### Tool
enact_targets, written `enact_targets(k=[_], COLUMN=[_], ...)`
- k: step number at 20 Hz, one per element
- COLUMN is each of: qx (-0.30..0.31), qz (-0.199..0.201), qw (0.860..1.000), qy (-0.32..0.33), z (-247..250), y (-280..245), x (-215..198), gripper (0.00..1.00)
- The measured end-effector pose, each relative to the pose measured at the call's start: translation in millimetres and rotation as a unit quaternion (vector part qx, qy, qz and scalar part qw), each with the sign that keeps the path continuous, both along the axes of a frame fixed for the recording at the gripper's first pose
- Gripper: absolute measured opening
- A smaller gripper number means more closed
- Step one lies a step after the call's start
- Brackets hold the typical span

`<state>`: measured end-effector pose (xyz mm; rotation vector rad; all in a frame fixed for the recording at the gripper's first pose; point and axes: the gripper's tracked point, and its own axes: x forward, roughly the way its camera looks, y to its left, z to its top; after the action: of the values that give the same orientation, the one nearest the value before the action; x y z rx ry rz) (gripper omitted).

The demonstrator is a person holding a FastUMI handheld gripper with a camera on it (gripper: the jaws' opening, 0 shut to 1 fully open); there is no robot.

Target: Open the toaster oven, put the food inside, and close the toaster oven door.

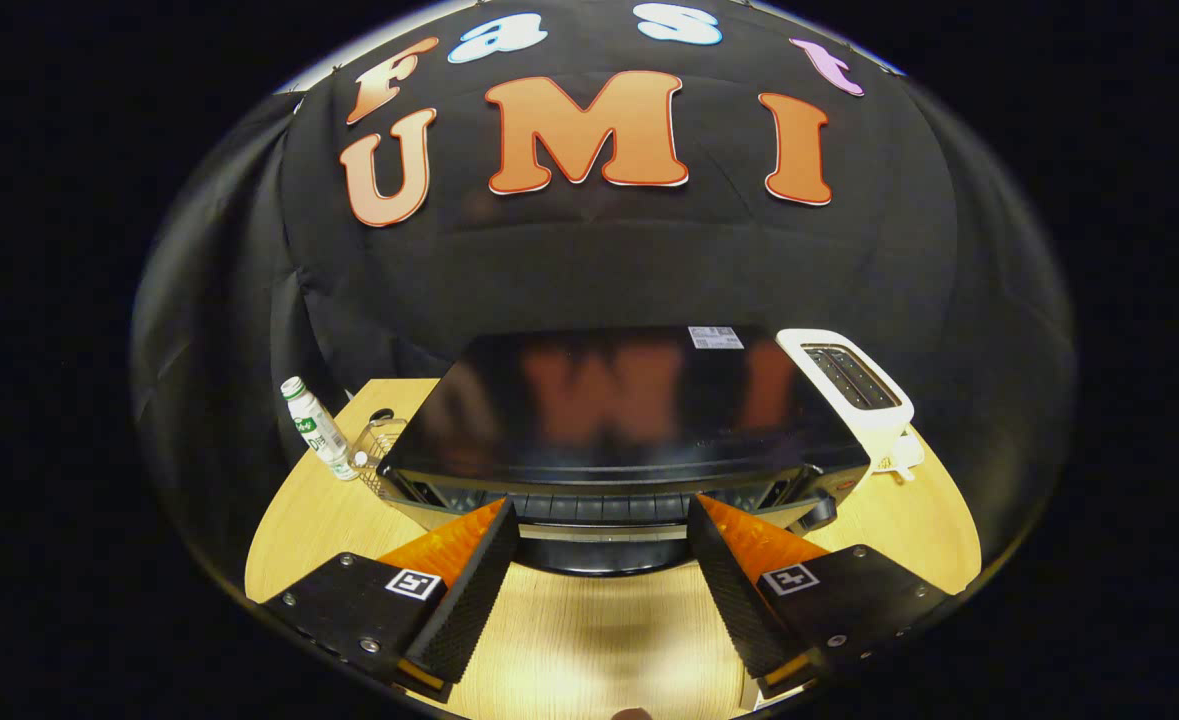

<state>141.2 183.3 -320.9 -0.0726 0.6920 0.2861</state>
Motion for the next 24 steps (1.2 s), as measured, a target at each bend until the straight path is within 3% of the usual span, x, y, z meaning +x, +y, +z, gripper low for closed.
enact_targets(k=[10, 14, 24], qx=[0.0, -0.004, -0.041], qz=[-0.01, -0.01, -0.004], qw=[0.999, 1.0, 0.999], qy=[-0.034, -0.018, -0.011], z=[-23, -45, -96], y=[-20, -29, -43], x=[-69, -99, -136], gripper=[1.0, 1.0, 0.99])
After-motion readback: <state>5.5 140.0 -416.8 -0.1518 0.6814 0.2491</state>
